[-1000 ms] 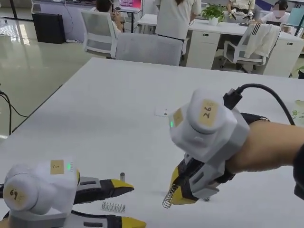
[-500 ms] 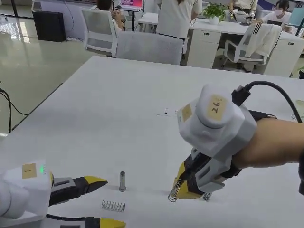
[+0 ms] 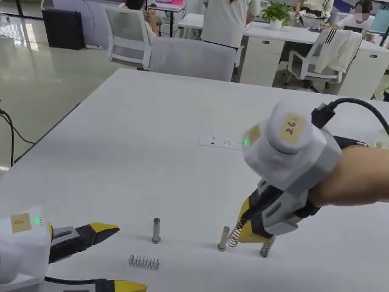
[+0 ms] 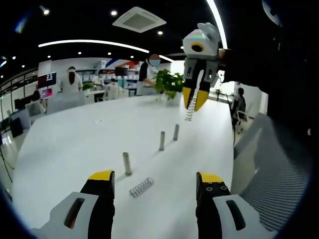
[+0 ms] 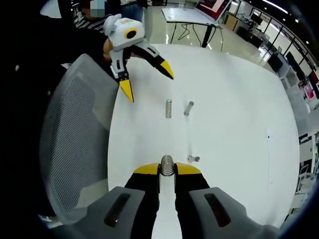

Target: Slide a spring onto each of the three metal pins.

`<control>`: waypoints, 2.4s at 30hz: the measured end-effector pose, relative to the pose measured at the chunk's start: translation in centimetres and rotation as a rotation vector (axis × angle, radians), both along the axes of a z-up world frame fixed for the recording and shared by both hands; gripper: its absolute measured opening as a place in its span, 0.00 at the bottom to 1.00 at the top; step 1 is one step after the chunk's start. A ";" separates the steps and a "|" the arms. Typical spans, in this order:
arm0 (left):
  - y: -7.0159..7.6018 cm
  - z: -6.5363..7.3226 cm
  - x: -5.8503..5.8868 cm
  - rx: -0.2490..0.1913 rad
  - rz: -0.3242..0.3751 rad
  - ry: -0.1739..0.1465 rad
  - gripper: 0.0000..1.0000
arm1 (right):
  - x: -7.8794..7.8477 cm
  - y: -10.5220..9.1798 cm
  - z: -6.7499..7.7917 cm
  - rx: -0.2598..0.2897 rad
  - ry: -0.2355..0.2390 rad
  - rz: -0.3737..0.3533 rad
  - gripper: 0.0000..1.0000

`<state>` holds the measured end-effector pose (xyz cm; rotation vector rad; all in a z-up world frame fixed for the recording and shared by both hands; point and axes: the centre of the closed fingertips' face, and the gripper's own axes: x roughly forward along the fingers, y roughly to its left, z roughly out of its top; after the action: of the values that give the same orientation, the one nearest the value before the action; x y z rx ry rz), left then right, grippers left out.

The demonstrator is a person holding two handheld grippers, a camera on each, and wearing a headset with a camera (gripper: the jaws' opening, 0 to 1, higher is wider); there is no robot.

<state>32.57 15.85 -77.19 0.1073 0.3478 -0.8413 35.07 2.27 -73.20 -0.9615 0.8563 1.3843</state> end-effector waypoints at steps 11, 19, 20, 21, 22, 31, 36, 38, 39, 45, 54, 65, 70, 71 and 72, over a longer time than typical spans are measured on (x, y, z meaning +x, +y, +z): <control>0.1 -0.1 0.3 0.002 0.001 -0.002 0.63 | 3.0 -0.5 -0.4 -0.010 -0.018 -0.049 0.07; 0.1 -0.1 0.3 -0.001 -0.003 -0.002 0.62 | 4.6 -0.3 -1.9 -0.030 -0.008 -0.067 0.07; 0.1 0.0 0.4 -0.002 -0.002 -0.002 0.62 | 4.9 -0.2 -2.2 -0.031 -0.010 -0.068 0.07; 0.1 0.0 0.4 -0.002 -0.002 -0.002 0.62 | 5.0 -0.2 -2.4 -0.037 -0.009 -0.068 0.07; 0.1 0.0 0.4 -0.002 -0.003 -0.001 0.61 | 5.1 -0.1 -2.6 -0.042 -0.011 -0.065 0.07; 0.2 -0.1 0.5 -0.003 0.002 0.002 0.61 | 5.7 0.4 -4.2 -0.065 0.010 -0.060 0.07; 0.2 -0.2 0.5 -0.003 0.003 0.004 0.60 | 5.9 0.3 -4.7 -0.079 0.012 -0.061 0.07; 0.1 -0.2 0.6 -0.002 0.002 0.005 0.60 | 6.0 0.3 -4.8 -0.079 0.013 -0.063 0.07; 0.1 -0.2 0.6 -0.002 0.002 0.006 0.60 | 6.1 0.2 -4.8 -0.081 0.011 -0.064 0.07; 0.0 -0.4 0.6 0.000 -0.001 0.010 0.60 | 6.2 0.0 -5.3 -0.095 0.011 -0.067 0.07; 0.1 -0.6 0.6 0.003 0.000 0.014 0.59 | 6.3 0.1 -5.9 -0.103 0.019 -0.067 0.07; 0.2 -0.7 0.7 0.004 -0.003 0.016 0.58 | 6.3 0.3 -7.4 -0.115 0.029 -0.074 0.07; 0.2 -0.7 0.7 0.005 -0.006 0.017 0.58 | 6.2 0.4 -8.0 -0.115 0.030 -0.079 0.07; 0.2 -0.7 0.7 0.006 -0.006 0.017 0.58 | 6.2 0.4 -8.1 -0.117 0.031 -0.079 0.07; 0.2 -0.7 0.7 0.007 -0.006 0.017 0.58 | 6.2 0.5 -8.2 -0.117 0.030 -0.080 0.07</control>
<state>33.27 16.04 -77.94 0.1079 0.3662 -0.8472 41.23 2.75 -81.40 -0.9866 0.9967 1.2950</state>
